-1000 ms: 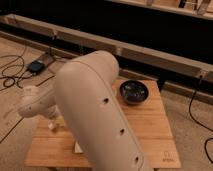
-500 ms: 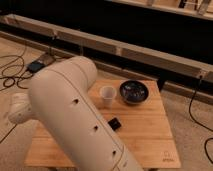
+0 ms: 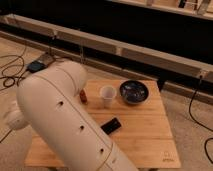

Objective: Stand the bottle upright

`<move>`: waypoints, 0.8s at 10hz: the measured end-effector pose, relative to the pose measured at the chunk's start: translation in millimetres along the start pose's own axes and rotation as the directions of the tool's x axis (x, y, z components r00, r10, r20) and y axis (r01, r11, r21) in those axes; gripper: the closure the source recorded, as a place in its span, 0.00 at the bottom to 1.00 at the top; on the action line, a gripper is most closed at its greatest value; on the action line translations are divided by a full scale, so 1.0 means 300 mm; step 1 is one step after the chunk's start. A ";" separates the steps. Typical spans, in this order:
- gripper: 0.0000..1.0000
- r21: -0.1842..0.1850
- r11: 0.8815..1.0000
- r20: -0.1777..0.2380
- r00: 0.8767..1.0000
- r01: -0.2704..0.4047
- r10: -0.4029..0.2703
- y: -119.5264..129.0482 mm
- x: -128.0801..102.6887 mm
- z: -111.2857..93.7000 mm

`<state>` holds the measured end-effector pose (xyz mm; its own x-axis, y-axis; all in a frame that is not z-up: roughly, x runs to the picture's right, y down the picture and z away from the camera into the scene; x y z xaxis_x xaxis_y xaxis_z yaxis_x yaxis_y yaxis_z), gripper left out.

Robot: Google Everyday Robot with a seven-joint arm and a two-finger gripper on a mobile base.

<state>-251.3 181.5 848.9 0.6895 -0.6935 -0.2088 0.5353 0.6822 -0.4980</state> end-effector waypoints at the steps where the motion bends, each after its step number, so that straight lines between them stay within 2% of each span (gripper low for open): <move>1: 0.37 0.016 1.000 -0.014 1.000 -0.014 0.014 -0.010 -0.010 0.002; 4: 0.65 0.013 0.997 0.006 0.997 -0.071 0.071 -0.007 -0.026 -0.004; 5: 0.77 -0.006 0.995 0.022 0.995 -0.100 0.100 0.002 -0.019 -0.008; 6: 0.85 -0.021 0.993 0.038 0.992 -0.120 0.121 0.007 -0.011 -0.013; 7: 0.95 -0.042 0.987 0.069 0.985 -0.156 0.159 0.008 0.007 -0.028; 8: 1.00 -0.060 0.980 0.108 0.974 -0.192 0.198 0.000 0.028 -0.052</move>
<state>-253.0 172.1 834.1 0.8302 -0.5158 -0.2114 0.3626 0.7877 -0.4980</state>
